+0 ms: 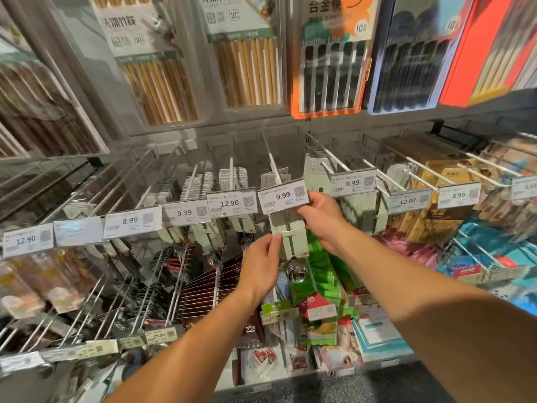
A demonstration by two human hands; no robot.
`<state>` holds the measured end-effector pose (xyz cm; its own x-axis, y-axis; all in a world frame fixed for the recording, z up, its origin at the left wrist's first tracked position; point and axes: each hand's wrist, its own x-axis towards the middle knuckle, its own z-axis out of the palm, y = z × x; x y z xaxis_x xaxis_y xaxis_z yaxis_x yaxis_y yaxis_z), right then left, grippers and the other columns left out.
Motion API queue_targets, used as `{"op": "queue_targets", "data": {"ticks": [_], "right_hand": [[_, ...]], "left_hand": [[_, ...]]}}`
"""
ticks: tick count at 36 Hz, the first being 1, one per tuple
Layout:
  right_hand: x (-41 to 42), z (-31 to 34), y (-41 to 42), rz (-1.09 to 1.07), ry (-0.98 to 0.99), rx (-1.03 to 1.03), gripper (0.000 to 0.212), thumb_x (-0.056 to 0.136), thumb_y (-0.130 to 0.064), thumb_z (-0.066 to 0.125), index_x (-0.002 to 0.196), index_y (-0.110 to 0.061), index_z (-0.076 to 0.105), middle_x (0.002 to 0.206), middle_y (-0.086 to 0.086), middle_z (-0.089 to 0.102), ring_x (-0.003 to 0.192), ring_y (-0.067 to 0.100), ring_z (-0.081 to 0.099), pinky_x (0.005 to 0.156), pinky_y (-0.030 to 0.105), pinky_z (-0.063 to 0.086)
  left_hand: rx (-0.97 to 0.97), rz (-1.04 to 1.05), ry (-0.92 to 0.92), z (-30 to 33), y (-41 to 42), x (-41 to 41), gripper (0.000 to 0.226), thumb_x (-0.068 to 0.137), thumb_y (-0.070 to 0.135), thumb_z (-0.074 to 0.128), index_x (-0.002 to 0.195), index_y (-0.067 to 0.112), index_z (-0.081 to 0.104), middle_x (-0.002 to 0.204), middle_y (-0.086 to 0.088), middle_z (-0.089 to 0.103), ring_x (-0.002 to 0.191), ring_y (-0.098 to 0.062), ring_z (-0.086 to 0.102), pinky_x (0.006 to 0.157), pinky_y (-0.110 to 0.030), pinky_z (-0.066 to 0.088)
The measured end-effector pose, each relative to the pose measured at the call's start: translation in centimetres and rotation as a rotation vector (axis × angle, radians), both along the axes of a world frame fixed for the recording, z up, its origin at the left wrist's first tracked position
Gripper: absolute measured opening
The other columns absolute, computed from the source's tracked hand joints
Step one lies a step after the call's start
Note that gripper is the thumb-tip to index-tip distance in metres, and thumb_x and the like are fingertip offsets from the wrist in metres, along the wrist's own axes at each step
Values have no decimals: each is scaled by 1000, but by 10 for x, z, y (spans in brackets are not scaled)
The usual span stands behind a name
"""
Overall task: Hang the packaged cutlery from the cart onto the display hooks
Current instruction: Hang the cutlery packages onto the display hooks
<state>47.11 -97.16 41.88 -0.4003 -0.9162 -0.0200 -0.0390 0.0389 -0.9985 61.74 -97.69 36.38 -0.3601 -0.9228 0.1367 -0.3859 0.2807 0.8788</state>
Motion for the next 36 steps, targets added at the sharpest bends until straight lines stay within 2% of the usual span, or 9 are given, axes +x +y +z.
{"op": "queue_targets", "data": {"ticks": [6, 11, 16, 21, 24, 27, 31, 34, 36], "right_hand": [[1, -6, -8, -65, 98, 33, 26, 95, -3, 57, 103, -24, 69, 101, -9, 70, 97, 7, 63, 80, 22, 51], [-5, -15, -8, -117, 243, 95, 22, 89, -12, 68, 105, -22, 59, 101, -4, 64, 91, 11, 61, 67, 20, 45], [-11, -16, -6, -177, 397, 128, 15, 86, -21, 73, 96, -27, 63, 92, -5, 71, 77, 13, 67, 64, 29, 54], [-5, -12, -13, 58, 249, 165, 23, 91, -4, 63, 110, -16, 67, 102, -2, 71, 70, 5, 65, 57, 17, 51], [-6, -12, -24, 82, 259, 173, 25, 90, 3, 61, 90, -21, 66, 89, -6, 69, 79, 5, 62, 65, 12, 49], [-6, -1, -32, 112, 351, 166, 33, 94, 11, 50, 76, -16, 57, 63, -5, 61, 62, 7, 64, 46, 8, 45], [-2, 9, -44, 110, 49, 97, 44, 102, 3, 29, 61, -3, 45, 38, 9, 54, 30, 14, 55, 30, 21, 43], [0, 5, -49, 159, -41, 76, 42, 104, -1, 30, 65, -4, 45, 37, 6, 55, 30, 15, 56, 31, 21, 44], [-2, -5, -51, 142, -43, 138, 40, 105, -1, 29, 70, -2, 48, 46, 9, 60, 39, 18, 61, 45, 21, 54]], "left_hand": [[26, 35, -46, -2, -10, 0, 48, 104, 39, 43, 62, 18, 40, 55, 6, 38, 56, -15, 37, 60, -34, 36], [69, 72, -63, 1, -18, -7, 52, 105, 38, 42, 66, 4, 51, 62, -18, 56, 58, -22, 50, 65, -43, 48], [113, 91, -101, 4, -30, -15, 45, 106, 34, 42, 67, 14, 56, 52, 2, 51, 50, -13, 50, 48, -15, 38], [212, 135, -61, -10, -56, -28, 22, 102, 33, 47, 106, 25, 68, 106, -9, 71, 90, -29, 69, 82, -45, 59], [257, 148, -120, -9, -62, -33, 29, 101, 35, 47, 118, 18, 64, 113, -14, 70, 98, -34, 68, 85, -47, 57], [281, 104, -304, -8, -63, -35, 41, 105, 36, 40, 135, 13, 56, 135, -18, 59, 119, -37, 57, 100, -41, 47], [272, 27, -444, -5, -58, -34, 47, 108, 30, 30, 127, 1, 62, 129, -26, 60, 121, -39, 55, 99, -36, 43], [261, 28, -390, -9, -59, -33, 35, 106, 24, 38, 125, 6, 60, 123, -24, 64, 112, -37, 61, 91, -34, 47], [252, 13, -381, -7, -57, -32, 33, 105, 24, 40, 124, 5, 59, 121, -24, 65, 111, -37, 61, 89, -34, 47]]}}
